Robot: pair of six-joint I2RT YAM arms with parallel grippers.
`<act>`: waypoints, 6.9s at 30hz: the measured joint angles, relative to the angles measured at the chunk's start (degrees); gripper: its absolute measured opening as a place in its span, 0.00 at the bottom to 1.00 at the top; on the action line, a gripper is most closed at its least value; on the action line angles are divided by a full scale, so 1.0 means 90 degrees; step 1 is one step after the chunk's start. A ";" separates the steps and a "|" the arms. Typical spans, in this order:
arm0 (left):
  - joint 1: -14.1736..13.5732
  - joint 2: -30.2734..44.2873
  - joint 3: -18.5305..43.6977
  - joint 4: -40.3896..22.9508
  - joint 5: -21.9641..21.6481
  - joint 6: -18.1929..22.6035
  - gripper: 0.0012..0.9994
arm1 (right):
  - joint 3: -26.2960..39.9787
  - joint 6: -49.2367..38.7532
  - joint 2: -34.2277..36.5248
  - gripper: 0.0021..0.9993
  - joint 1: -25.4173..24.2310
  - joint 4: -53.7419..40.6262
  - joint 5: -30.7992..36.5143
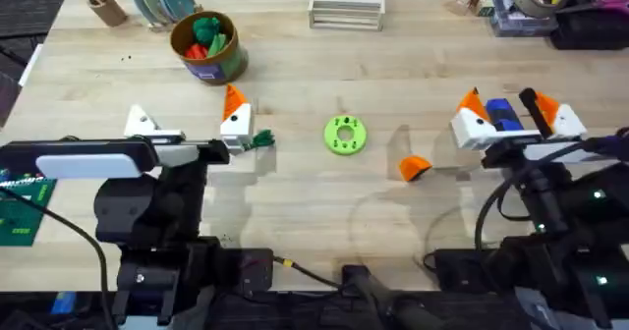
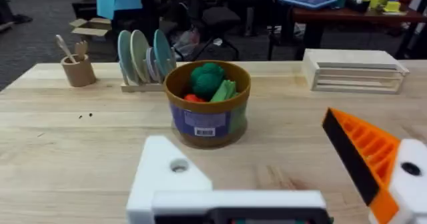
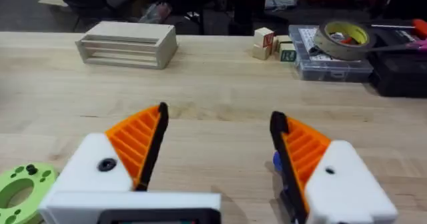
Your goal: Pick up the gripper from the table and insert it into the empty holder that is missing its gripper. Then pick up a screw, insert it into the mounting hole, and use the screwdriver to tighten it. Finally, clean up the table by picking up the vegetable and placing it into the bucket.
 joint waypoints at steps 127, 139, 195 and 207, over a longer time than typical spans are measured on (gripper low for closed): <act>-0.0457 0.3857 0.5122 -0.2490 0.4876 0.2780 0.99 | 0.5190 -0.1503 0.3498 0.99 0.0000 -0.4966 -0.0024; -0.1134 0.2123 0.3015 -0.0806 0.3718 0.2786 0.99 | 0.5190 -0.1503 0.3499 0.99 0.0000 -0.4966 -0.0024; -0.1239 0.0029 0.0002 -0.0211 0.3852 0.2254 0.99 | 0.5190 -0.1503 0.3499 0.99 0.0000 -0.4969 -0.0024; -0.1239 0.0028 0.0002 -0.0216 0.4092 0.2251 0.99 | 0.5190 -0.1504 0.3498 0.99 0.0000 -0.4969 -0.0024</act>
